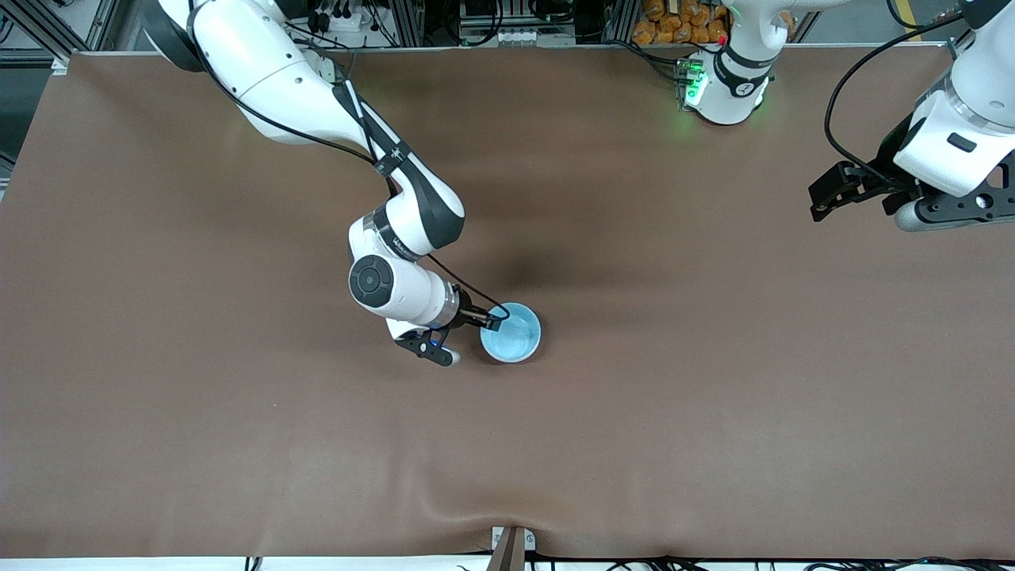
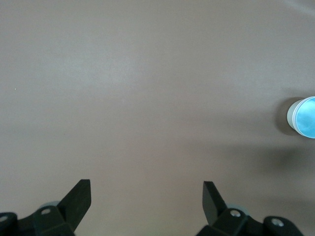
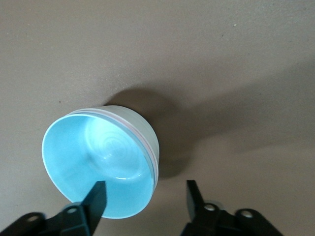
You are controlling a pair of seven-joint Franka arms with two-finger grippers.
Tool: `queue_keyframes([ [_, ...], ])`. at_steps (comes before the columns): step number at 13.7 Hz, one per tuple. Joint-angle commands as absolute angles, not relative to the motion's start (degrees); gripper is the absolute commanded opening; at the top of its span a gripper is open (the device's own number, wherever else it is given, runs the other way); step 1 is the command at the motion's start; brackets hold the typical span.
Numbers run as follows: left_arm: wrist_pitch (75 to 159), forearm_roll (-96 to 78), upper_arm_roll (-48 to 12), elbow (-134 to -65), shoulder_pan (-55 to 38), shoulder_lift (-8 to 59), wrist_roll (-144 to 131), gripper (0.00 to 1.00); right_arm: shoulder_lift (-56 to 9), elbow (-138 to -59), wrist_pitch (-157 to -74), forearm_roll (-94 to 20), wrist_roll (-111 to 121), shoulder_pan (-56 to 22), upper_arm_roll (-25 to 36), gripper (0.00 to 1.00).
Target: Stack pink and blue bowls on white bowl
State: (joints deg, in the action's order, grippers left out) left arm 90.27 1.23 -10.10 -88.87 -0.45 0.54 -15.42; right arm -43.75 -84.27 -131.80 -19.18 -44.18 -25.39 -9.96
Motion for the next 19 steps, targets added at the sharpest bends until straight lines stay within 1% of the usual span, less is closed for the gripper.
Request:
queue_keyframes([
  [1, 91.6, 2.3, -10.2, -88.9, -0.3, 1.1, -14.3, 1.00, -43.2, -83.4, -131.1, -18.2, -44.8, -25.2, -9.5, 1.00],
  [3, 91.6, 2.3, -10.2, -88.9, -0.3, 1.1, -14.3, 1.00, -40.8, -83.6, -128.9, -17.1, -44.5, -23.7, -9.2, 1.00],
  [5, 91.6, 2.3, -10.2, -89.1, -0.2, 1.0, -14.3, 1.00, -37.6, -83.8, -122.7, -15.3, -44.5, -21.1, -9.1, 1.00],
  [9, 91.5, 2.2, -10.2, -89.3, -0.2, 1.0, -14.3, 1.00, -26.0, -92.3, -121.5, -10.9, -41.2, -15.7, -9.2, 1.00],
  [12, 91.6, 2.2, -10.2, -89.3, 0.3, 1.1, -14.3, 1.00, -15.3, -101.0, -119.9, -10.9, -26.3, -8.1, -9.2, 1.00],
  [13, 91.7, 2.2, -10.2, -89.3, 0.3, 1.1, -14.3, 1.00, -12.7, -102.3, -118.1, -10.9, -21.4, -5.5, -9.2, 1.00],
  [15, 91.7, 2.2, -10.2, -89.2, 0.4, 1.1, -14.2, 1.00, -7.8, -102.4, -111.7, -10.9, -14.4, -0.3, -9.2, 1.00],
  [17, 91.7, 2.2, -10.2, -89.0, 0.7, 1.1, -14.4, 1.00, -2.7, -102.7, -106.8, -9.9, -6.5, 3.2, -9.0, 1.00],
  [18, 91.7, 2.2, -10.2, -88.9, 0.8, 1.1, -14.4, 1.00, -1.5, -102.1, -103.2, -8.9, -2.8, 4.3, -7.1, 1.00],
  [19, 91.7, 2.2, -10.2, -88.9, 0.8, 1.1, -14.4, 1.00, -0.5, -101.3, -100.7, -8.4, 1.5, 3.8, -3.5, 1.00],
])
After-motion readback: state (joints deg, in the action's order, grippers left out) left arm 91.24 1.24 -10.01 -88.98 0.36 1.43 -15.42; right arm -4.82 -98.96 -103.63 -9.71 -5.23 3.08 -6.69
